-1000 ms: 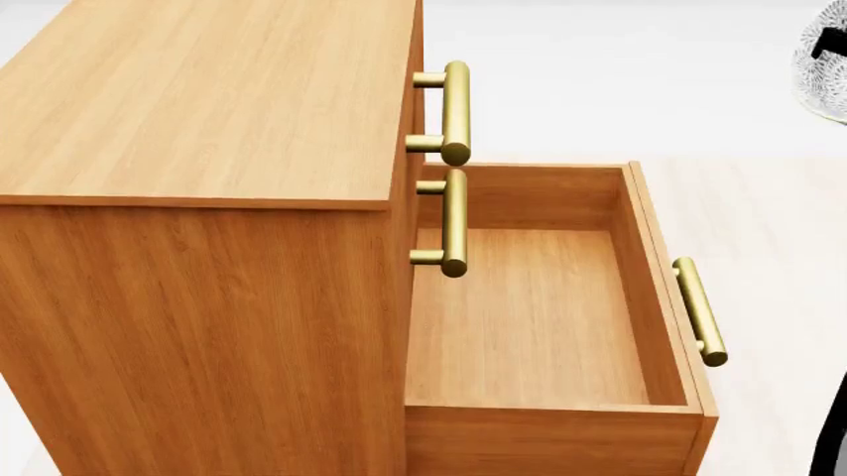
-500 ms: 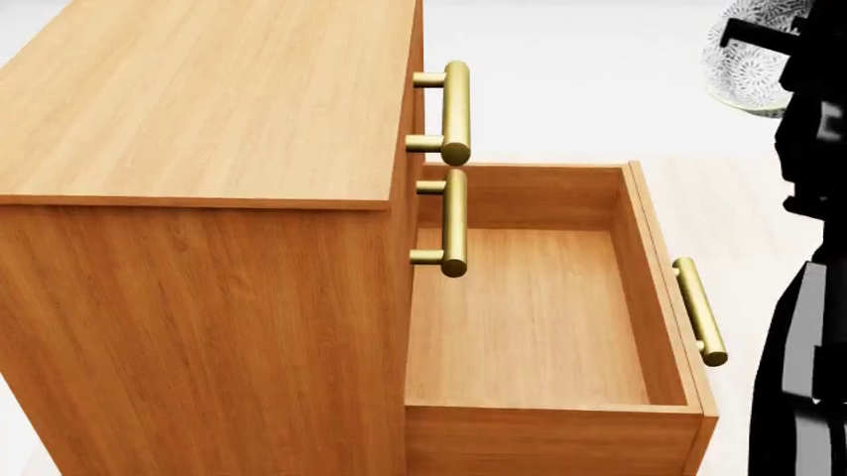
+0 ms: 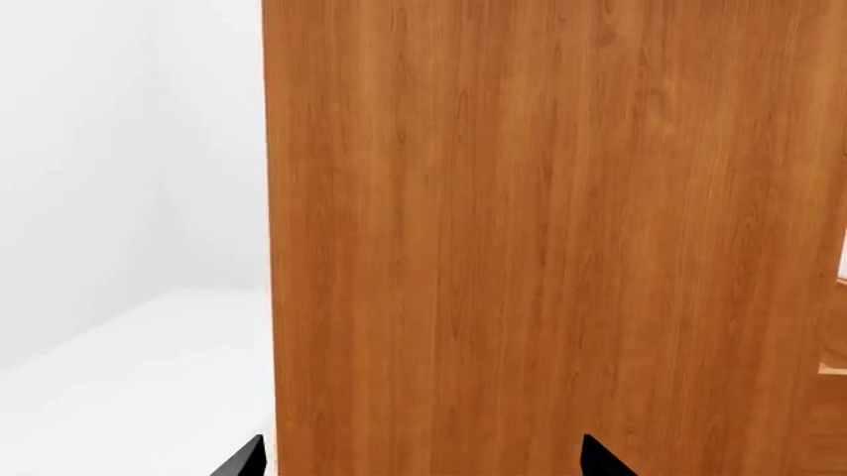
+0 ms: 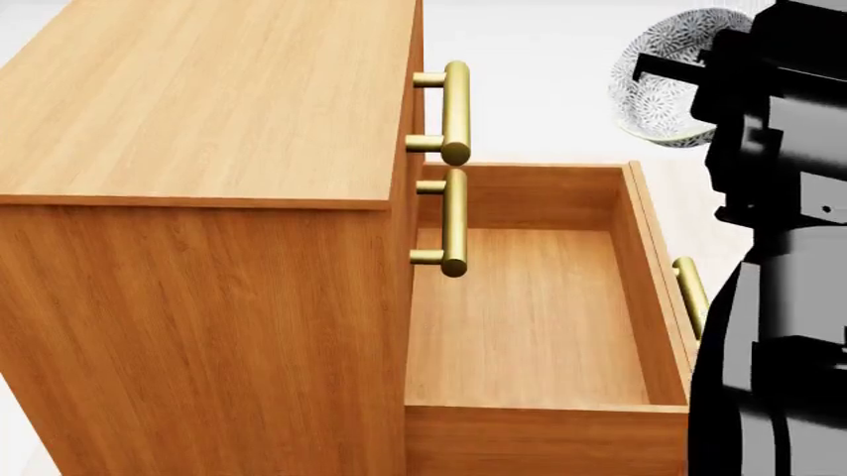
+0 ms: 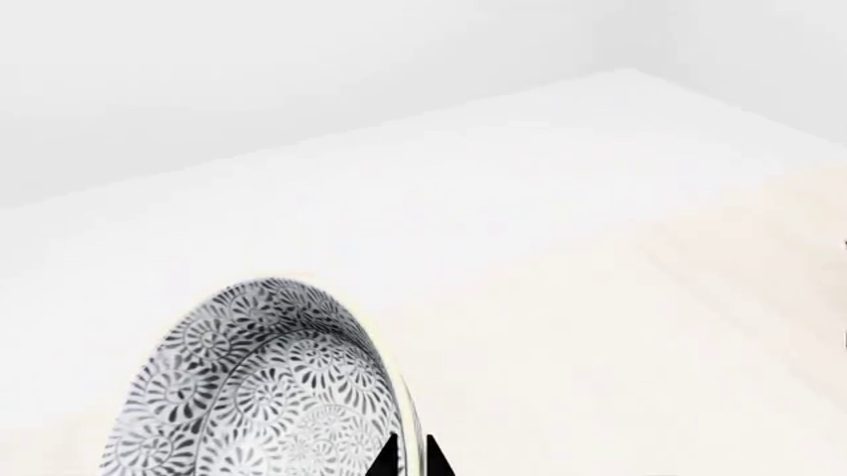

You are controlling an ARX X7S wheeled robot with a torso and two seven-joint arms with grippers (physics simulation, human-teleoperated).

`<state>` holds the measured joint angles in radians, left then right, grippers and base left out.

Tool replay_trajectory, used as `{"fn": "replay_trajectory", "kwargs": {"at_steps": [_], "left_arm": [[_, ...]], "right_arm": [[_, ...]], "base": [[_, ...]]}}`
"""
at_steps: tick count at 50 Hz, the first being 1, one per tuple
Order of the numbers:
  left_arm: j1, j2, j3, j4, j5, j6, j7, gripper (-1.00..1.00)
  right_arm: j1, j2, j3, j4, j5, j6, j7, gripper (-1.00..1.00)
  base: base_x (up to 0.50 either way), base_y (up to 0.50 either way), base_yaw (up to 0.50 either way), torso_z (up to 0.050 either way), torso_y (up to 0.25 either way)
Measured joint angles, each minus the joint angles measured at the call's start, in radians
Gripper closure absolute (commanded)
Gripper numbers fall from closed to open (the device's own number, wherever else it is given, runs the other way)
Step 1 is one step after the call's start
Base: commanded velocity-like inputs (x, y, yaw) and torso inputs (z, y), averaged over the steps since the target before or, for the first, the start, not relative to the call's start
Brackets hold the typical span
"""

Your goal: Put the bowl in the bottom drawer of the cabinet and close it.

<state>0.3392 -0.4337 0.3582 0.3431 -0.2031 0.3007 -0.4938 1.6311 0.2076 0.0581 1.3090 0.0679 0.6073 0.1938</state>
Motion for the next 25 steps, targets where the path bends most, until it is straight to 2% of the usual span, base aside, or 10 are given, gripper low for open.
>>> {"fn": "replay_trajectory", "kwargs": {"at_steps": [25], "left_arm": [[-0.003,-0.002,0.003,-0.005,-0.003,0.007,-0.004,-1.0]], "right_arm": [[-0.048,-0.05,0.015,0.0,-0.048,0.015,-0.078,1.0]], "base": [[0.0,0.0,0.0,0.0,0.0]]}}
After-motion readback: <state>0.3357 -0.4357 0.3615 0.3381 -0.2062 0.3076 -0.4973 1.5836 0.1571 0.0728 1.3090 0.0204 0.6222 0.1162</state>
